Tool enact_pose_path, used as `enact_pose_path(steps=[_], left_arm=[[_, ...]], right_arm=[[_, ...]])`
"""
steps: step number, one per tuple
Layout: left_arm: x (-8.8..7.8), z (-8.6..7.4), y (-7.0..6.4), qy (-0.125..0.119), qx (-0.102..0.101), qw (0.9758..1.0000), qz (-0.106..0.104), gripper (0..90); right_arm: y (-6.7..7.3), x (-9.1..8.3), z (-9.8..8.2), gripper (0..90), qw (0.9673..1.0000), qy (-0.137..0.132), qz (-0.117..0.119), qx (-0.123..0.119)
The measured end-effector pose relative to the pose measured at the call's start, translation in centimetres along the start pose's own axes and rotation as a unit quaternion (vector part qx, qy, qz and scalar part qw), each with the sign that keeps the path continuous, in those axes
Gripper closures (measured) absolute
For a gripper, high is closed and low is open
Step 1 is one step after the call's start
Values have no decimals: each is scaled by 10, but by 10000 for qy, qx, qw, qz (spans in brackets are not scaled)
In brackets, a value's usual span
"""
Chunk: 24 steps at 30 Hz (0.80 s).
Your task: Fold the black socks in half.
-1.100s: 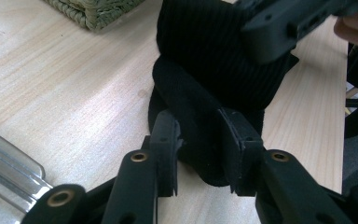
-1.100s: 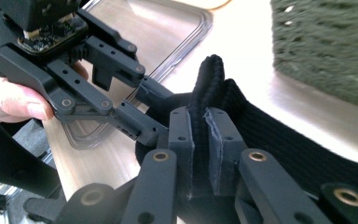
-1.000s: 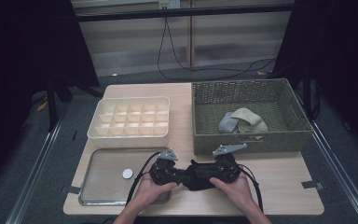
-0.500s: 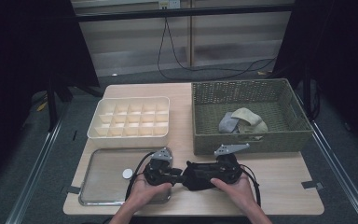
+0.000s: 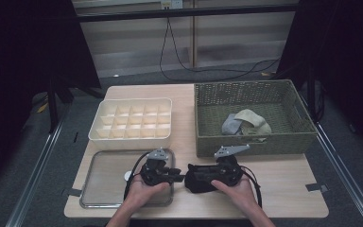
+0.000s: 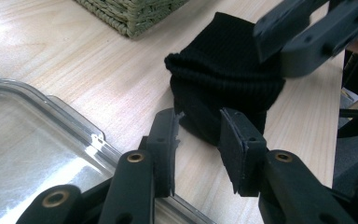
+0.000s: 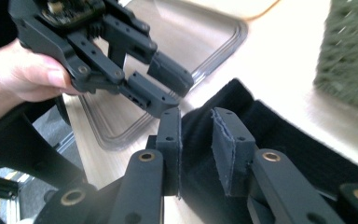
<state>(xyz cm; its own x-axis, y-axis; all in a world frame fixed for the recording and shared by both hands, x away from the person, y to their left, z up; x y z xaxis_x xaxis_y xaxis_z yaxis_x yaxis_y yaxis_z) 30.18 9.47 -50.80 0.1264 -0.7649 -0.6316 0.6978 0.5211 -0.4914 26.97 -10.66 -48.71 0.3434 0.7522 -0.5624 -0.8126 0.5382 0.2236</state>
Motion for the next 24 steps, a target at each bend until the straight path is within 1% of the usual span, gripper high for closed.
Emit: enact_pose_path(steps=[1,3,5,10,12,14,15,16,17,18,20,21,23,24], left_arm=[[0,0,0,-5,-2,10000,-14,662],[0,0,0,6,8,10000,0,662],[1,0,0,22,12,10000,12,662],[1,1,-1,-5,22,10000,-33,662],[2,1,-2,12,6,10000,-29,655],[3,1,-2,20,32,10000,-21,651],[3,1,-3,60,43,10000,-22,649],[5,1,-4,35,43,10000,-52,649],[6,1,-4,82,62,9999,-35,648],[8,0,-5,68,67,9999,-65,649],[12,-1,-7,166,91,9998,-59,651],[14,-1,-7,181,114,9998,-61,653],[16,-3,-10,270,184,9995,-26,661],[16,-3,-12,279,246,9993,36,664]], right_arm=[[-1,-1,0,732,10000,-6,-20,20],[-5,1,-3,736,9999,77,-80,41],[-9,6,-8,710,9998,175,-107,80],[-11,23,-15,623,9988,441,-197,0],[-9,28,-18,594,9983,548,-207,-68],[-6,31,-20,577,9980,570,-245,-151],[-5,32,-20,580,9977,591,-272,-177],[-5,32,-19,589,9973,621,-327,-198],[-4,32,-20,597,9970,648,-366,-231],[-4,33,-20,619,9969,634,-387,-259],[-4,33,-21,676,9964,668,-440,-282],[-4,33,-21,705,9962,679,-479,-251],[-6,32,-21,775,9965,654,-481,-172],[-7,32,-21,792,9969,638,-457,-101]])
Point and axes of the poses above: each handheld gripper's, and its own axes: x roughly forward along the jaws, z roughly out of its top, y roughly to its left, the point moved 4 cm from there along x, roughly forward along the jaws, and after that the axes turned 14 degrees about -x, right-handed, at the moved point
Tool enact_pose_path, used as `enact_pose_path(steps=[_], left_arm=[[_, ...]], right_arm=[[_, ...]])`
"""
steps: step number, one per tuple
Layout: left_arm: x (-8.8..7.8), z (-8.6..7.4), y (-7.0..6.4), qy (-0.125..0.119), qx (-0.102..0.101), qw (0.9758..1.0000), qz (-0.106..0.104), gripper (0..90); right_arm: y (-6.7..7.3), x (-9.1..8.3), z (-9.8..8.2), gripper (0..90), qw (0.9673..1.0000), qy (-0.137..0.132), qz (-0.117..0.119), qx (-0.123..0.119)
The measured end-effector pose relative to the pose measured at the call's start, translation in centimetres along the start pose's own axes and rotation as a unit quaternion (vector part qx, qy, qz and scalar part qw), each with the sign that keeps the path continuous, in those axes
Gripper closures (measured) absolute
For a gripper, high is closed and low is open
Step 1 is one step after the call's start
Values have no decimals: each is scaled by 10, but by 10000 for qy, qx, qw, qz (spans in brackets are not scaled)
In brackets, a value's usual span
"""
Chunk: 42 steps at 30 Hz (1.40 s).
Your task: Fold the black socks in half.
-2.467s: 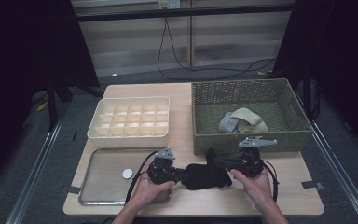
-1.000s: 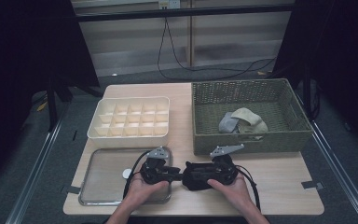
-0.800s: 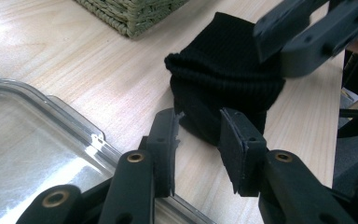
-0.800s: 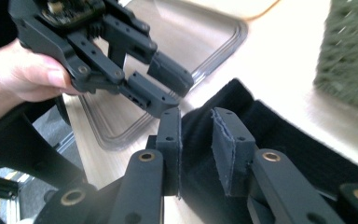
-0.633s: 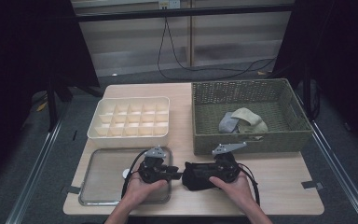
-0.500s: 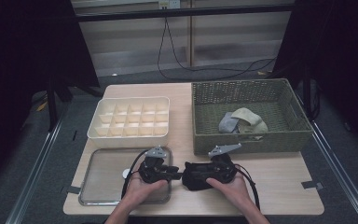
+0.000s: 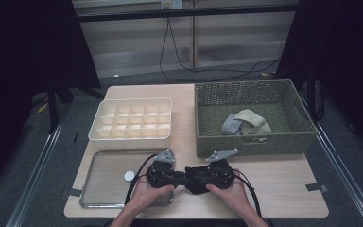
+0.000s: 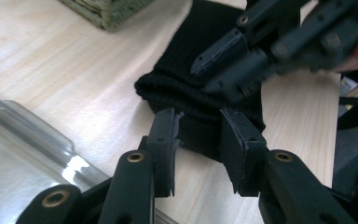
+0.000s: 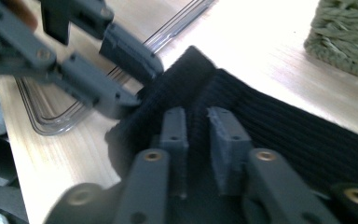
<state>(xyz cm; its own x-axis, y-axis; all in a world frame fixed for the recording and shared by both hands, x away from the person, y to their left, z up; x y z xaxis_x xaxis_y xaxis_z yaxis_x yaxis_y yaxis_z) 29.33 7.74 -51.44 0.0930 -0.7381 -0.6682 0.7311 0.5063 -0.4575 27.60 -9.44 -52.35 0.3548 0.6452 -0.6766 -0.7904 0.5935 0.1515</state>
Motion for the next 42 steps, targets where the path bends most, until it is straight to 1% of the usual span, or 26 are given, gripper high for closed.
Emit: enact_pose_path(steps=[1,2,5,6,9,12,14,16,17,19,20,21,22,23,24,25,26,29,31,32,33,35,36,37,40,42], left_arm=[[0,0,-1,36,64,10000,30,669],[0,-1,-1,32,71,10000,45,674],[1,-2,1,62,22,10000,24,684],[1,-2,2,77,29,10000,34,688],[2,-2,1,90,41,10000,11,694],[3,-2,2,92,12,10000,28,696],[4,-2,2,133,55,9999,10,695],[3,-3,3,186,18,9998,41,693],[4,-3,4,201,30,9998,51,692],[3,-5,5,226,19,9997,108,681],[2,-5,5,247,20,9996,99,676],[0,-5,6,238,-20,9996,134,666],[-1,-4,7,171,-57,9998,91,644],[-3,-3,8,178,-66,9998,106,639],[-3,-3,8,106,-76,9999,76,639],[-5,-3,9,136,-100,9998,91,632],[-5,-3,9,95,-108,9999,85,629],[-8,-1,9,-7,-180,9998,40,621],[-10,0,10,-4,-228,9997,66,584],[-10,0,11,-57,-267,9996,26,578],[-11,0,11,-61,-276,9996,44,576],[-13,1,11,-55,-300,9995,10,575],[-13,2,11,-97,-329,9994,-31,571],[-14,2,12,-79,-331,9994,3,565],[-15,1,12,-116,-371,9992,-27,564],[-16,1,13,-147,-374,9992,2,551]], right_arm=[[-1,-1,0,807,10000,-10,11,32],[-2,-1,0,818,10000,-45,37,61],[-2,-4,1,829,9998,-114,83,133],[-1,-5,2,831,9996,-171,138,197],[2,-9,7,833,9987,-335,299,248],[7,-11,14,832,9977,-466,420,242],[10,-11,16,832,9961,-589,582,299],[10,-6,16,832,9974,-477,469,259],[10,-2,14,832,9971,-472,522,301],[10,2,12,831,9973,-432,516,303],[10,3,11,830,9977,-394,485,276],[10,4,10,827,9978,-386,460,287],[10,4,9,821,9979,-394,434,292],[10,5,8,818,9982,-364,394,267],[10,6,7,817,9983,-338,404,242],[11,8,6,817,9983,-329,429,239],[11,8,6,817,9983,-317,412,255],[10,10,3,818,9984,-347,395,217],[9,10,2,817,9984,-363,372,199],[9,10,2,811,9983,-376,392,203],[9,10,2,805,9983,-376,395,187],[9,9,2,787,9982,-382,420,200],[9,8,2,780,9981,-398,437,166],[9,8,2,770,9981,-408,436,153],[7,6,2,722,9973,-498,530,132],[7,4,2,692,9969,-534,559,137]])
Point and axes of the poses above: each handheld gripper's, and its own axes: x roughly forward along the jaws, z roughly out of its top, y roughly to its left, the point moved 4 cm from there along x, roughly forward along the jaws, and after that the axes turned 14 degrees about -x, right-handed, at the moved point
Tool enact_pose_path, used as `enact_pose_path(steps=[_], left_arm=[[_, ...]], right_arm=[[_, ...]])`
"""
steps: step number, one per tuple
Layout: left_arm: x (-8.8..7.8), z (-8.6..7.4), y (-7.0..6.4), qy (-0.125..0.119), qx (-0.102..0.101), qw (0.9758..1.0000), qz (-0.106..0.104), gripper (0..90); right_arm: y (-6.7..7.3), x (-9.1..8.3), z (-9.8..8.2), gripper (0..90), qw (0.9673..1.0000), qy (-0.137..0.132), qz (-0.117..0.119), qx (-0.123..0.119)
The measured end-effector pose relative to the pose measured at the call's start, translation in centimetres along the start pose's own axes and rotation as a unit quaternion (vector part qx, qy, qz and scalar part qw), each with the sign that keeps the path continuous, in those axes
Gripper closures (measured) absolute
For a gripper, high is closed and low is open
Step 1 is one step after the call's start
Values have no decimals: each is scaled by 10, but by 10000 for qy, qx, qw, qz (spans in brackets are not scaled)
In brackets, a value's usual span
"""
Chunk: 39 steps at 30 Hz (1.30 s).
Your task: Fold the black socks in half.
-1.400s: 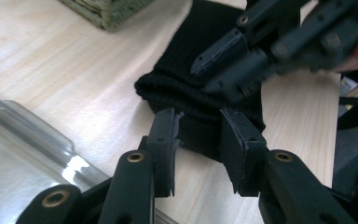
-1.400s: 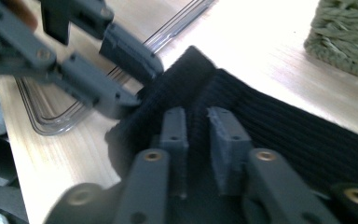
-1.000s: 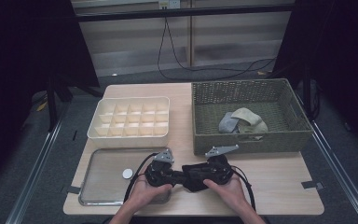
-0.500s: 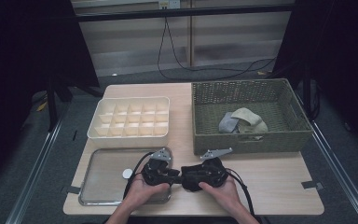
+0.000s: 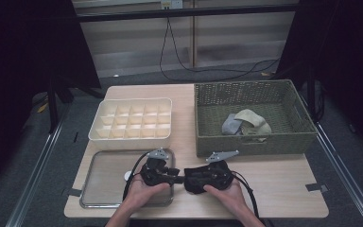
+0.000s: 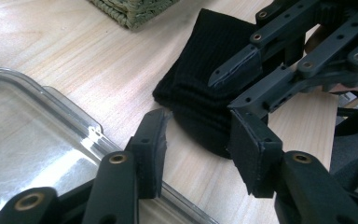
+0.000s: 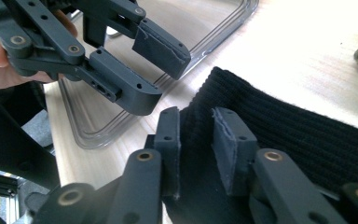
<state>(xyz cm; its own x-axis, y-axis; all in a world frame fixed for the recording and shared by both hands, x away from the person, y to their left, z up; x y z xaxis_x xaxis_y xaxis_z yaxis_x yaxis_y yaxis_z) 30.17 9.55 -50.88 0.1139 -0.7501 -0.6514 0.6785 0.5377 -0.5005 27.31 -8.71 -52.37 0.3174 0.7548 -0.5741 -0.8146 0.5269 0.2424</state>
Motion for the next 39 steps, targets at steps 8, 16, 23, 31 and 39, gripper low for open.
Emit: enact_pose_path(steps=[8,16,23,31,39], left_arm=[[-3,0,-3,-135,-46,9998,-104,540],[-7,3,-4,-290,-52,9994,-171,550],[-9,5,-6,-348,-2,9992,-218,600],[-4,15,-17,-366,162,9987,-310,658],[13,21,-29,-299,260,9982,-453,691]], right_arm=[[1,-15,4,572,9999,-111,-40,-100],[-4,-26,5,503,9997,-180,-126,-82],[-3,-35,7,459,9996,-133,-256,-81],[-13,-58,-1,509,9986,-15,-528,-27],[-24,-84,-15,536,9966,-23,-809,124]])
Point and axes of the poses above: each handheld gripper's, and its own axes: x roughly forward along the jaws, z roughly out of its top, y roughly to its left, the point moved 4 cm from there along x, roughly forward along the jaws, and after that the axes turned 14 degrees about -x, right-handed, at the moved point
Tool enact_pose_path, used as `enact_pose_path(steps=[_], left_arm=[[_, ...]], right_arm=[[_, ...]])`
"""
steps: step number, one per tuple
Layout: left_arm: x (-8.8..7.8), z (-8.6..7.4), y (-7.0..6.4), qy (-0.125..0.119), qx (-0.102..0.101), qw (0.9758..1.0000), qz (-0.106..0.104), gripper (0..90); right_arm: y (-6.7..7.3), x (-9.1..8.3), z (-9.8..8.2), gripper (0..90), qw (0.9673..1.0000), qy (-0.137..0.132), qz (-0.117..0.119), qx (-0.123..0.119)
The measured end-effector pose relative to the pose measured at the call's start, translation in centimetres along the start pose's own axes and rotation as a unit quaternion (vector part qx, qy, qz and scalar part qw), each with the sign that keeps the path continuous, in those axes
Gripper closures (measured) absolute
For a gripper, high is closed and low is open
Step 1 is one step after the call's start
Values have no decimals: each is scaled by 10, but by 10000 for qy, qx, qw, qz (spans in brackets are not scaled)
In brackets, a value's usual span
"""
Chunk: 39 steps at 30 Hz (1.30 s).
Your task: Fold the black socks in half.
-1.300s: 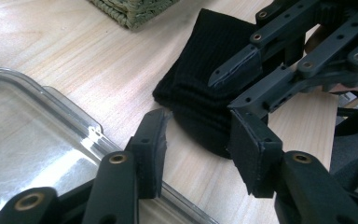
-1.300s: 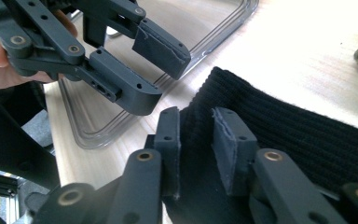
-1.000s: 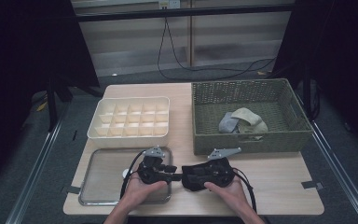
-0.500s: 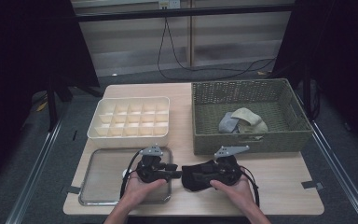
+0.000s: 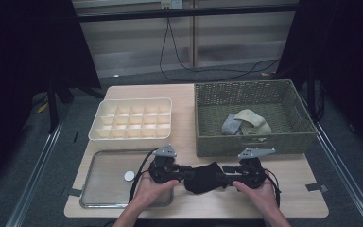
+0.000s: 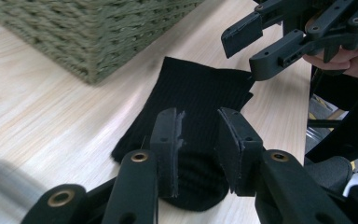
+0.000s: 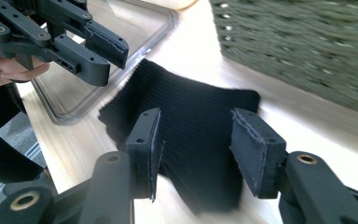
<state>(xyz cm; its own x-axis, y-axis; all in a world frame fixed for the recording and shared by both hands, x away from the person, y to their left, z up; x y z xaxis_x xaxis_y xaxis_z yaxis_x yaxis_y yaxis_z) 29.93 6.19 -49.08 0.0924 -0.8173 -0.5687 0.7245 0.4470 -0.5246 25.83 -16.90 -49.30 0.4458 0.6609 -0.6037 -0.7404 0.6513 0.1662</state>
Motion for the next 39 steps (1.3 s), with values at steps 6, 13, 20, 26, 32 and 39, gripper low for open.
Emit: enact_pose_path(steps=[6,13,20,26,32,39], left_arm=[[18,5,-5,106,20,9999,-27,701],[36,12,-6,239,43,9997,-71,699],[52,9,-4,480,81,9988,-32,735],[58,3,1,536,19,9986,-15,735],[60,2,-2,549,134,9984,20,719],[59,-1,1,485,148,9987,-24,731]], right_arm=[[-9,-9,-11,545,9998,-6,-149,126],[-17,-6,-17,560,9994,42,-208,275],[-17,6,-11,627,9996,112,-120,235],[-16,16,-18,628,9989,398,-129,206],[-15,20,-22,632,9983,546,-190,102],[-13,22,-25,682,9985,518,-102,121]])
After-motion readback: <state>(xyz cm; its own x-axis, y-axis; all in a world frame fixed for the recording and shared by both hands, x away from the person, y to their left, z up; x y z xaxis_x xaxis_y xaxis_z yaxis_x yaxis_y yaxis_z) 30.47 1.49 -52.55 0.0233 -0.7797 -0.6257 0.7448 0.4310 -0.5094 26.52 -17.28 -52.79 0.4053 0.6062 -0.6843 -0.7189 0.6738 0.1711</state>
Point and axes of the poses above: each handheld gripper's, and its own axes: x roughly forward along the jaws, z roughly out of its top, y roughly to its left, the point moved 4 cm from there along x, roughly forward along the jaws, and after that the axes turned 14 degrees about -x, right-handed, at the moved point
